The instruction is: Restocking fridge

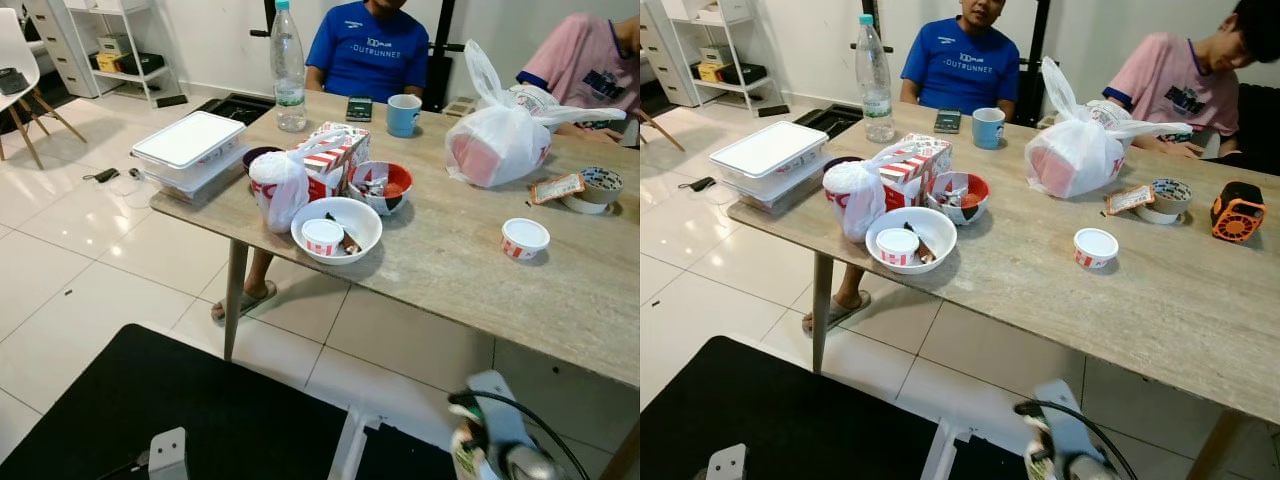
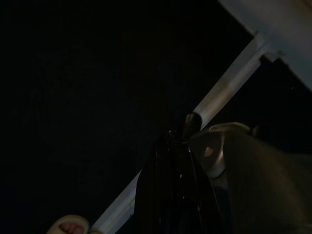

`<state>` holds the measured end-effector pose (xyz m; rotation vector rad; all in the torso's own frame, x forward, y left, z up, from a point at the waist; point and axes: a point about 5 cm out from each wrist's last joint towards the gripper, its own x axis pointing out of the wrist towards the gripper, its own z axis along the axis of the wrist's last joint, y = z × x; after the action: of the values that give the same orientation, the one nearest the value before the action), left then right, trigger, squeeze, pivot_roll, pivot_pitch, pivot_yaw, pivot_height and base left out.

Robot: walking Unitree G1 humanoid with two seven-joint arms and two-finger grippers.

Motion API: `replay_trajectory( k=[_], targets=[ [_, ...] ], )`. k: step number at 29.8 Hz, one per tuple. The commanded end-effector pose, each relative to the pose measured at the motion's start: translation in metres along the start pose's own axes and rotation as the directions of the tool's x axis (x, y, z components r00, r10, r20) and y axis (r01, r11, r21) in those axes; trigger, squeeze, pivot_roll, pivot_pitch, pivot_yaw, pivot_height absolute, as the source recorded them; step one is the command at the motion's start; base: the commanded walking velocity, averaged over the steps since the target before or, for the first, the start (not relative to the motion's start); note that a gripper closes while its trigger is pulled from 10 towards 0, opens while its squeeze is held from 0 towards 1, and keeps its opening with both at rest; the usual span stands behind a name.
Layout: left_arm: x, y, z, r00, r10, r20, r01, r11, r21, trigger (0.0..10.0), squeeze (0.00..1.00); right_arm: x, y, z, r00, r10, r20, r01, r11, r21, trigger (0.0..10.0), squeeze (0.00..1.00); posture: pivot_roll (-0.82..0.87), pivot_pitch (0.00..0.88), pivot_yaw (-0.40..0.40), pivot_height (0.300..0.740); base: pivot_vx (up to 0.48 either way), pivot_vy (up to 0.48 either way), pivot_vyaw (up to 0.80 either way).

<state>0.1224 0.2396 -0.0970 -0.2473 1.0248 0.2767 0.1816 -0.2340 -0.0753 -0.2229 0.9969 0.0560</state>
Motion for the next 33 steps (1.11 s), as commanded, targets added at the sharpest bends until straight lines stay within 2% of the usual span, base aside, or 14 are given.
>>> replay_trajectory(
  k=[1,11,16,17,20,33],
  targets=[
    [0.001,-0.004,0.000,1.000,-0.003,-0.004,0.003,1.000,-0.003,10.0,0.00,-0.003,-0.004,-0.015,0.998,-0.031,-0.054,0.034,0.998,0.047,10.0,0.00,-0.01,0.000,-0.001,0.740,0.000,0.000,-0.77],
    [0.002,-0.010,0.002,1.000,-0.005,-0.002,0.005,1.000,-0.020,10.0,0.00,-0.006,-0.005,-0.033,0.991,-0.064,-0.122,0.075,0.993,0.090,10.0,0.00,-0.01,0.000,-0.001,0.740,0.000,0.000,-0.77],
    [0.004,-0.013,0.007,1.000,-0.011,0.015,0.011,0.999,-0.033,10.0,0.00,-0.005,-0.008,-0.028,0.989,-0.087,-0.120,0.101,0.987,0.122,10.0,0.00,-0.01,0.000,0.000,0.740,0.000,0.000,-0.77],
    [0.005,-0.017,0.010,1.000,-0.016,0.025,0.016,0.999,-0.035,10.0,0.00,-0.003,-0.009,-0.020,0.991,-0.090,-0.104,0.104,0.986,0.132,10.0,0.00,-0.01,0.000,-0.005,0.740,0.000,0.000,-0.77],
    [0.006,-0.020,0.013,0.999,-0.020,0.029,0.020,0.999,-0.024,10.0,0.00,-0.002,-0.008,-0.015,0.992,-0.090,-0.093,0.102,0.986,0.133,10.0,0.00,0.00,0.000,-0.007,0.740,0.000,0.000,-0.77],
    [0.006,-0.025,0.005,1.000,-0.012,0.011,0.012,1.000,-0.012,10.0,0.00,-0.002,-0.008,-0.013,0.991,-0.089,-0.095,0.100,0.988,0.119,10.0,0.00,0.00,0.000,-0.016,0.740,0.000,0.000,-0.77]
  ],
)
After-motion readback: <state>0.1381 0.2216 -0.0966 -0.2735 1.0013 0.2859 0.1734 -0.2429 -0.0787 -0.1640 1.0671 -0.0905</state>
